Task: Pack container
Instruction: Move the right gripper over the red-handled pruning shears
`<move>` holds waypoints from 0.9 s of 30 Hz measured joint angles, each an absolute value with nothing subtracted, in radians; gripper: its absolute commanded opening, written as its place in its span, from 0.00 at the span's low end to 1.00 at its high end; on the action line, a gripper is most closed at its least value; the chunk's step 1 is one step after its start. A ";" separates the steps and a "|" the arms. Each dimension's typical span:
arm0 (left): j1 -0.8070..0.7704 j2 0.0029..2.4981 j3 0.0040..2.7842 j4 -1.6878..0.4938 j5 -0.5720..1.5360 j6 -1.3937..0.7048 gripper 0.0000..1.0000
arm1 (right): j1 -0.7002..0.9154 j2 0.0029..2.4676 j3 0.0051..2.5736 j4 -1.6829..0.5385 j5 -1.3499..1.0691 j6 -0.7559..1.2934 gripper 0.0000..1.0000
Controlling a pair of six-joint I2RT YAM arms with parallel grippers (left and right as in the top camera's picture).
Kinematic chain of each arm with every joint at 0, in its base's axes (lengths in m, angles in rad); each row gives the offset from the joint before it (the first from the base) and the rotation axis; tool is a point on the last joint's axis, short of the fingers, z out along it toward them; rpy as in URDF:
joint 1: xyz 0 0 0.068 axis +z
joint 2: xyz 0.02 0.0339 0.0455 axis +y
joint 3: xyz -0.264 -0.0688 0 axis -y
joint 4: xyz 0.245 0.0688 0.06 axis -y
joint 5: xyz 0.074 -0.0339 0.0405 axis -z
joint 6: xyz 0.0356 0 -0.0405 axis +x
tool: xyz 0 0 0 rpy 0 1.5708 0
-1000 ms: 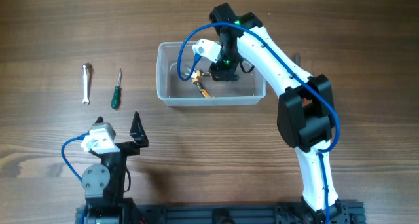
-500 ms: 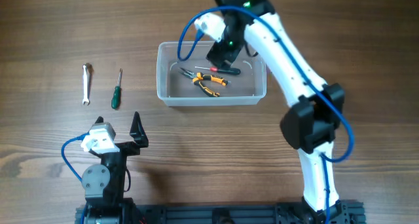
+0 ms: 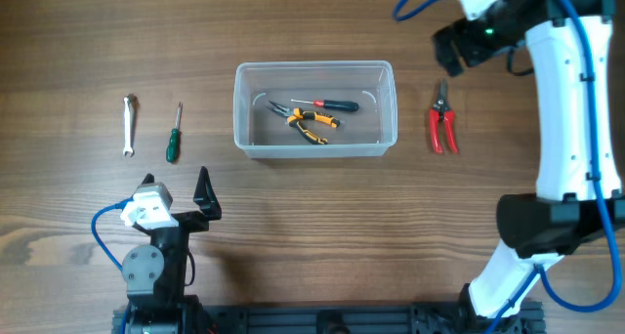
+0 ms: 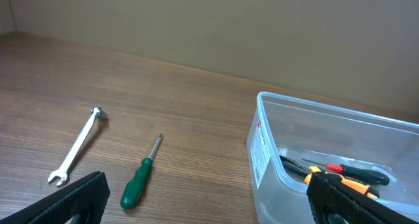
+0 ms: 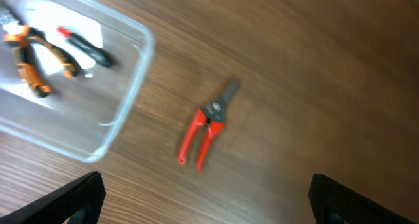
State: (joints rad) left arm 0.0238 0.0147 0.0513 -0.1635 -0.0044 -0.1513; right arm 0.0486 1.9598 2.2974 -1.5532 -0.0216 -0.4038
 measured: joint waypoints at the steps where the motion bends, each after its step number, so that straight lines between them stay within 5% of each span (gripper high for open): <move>1: 0.024 0.015 0.051 -0.163 -0.004 -0.152 1.00 | 0.021 1.961 2.275 -1.531 -0.027 -0.398 1.00; 16: 0.024 0.014 0.051 -0.163 -0.004 -0.152 1.00 | -0.088 1.967 1.636 -1.111 -0.105 -0.336 1.00; 27: 0.024 0.015 0.051 -0.163 -0.004 -0.152 1.00 | -0.090 1.967 1.485 -0.979 -0.112 -0.325 1.00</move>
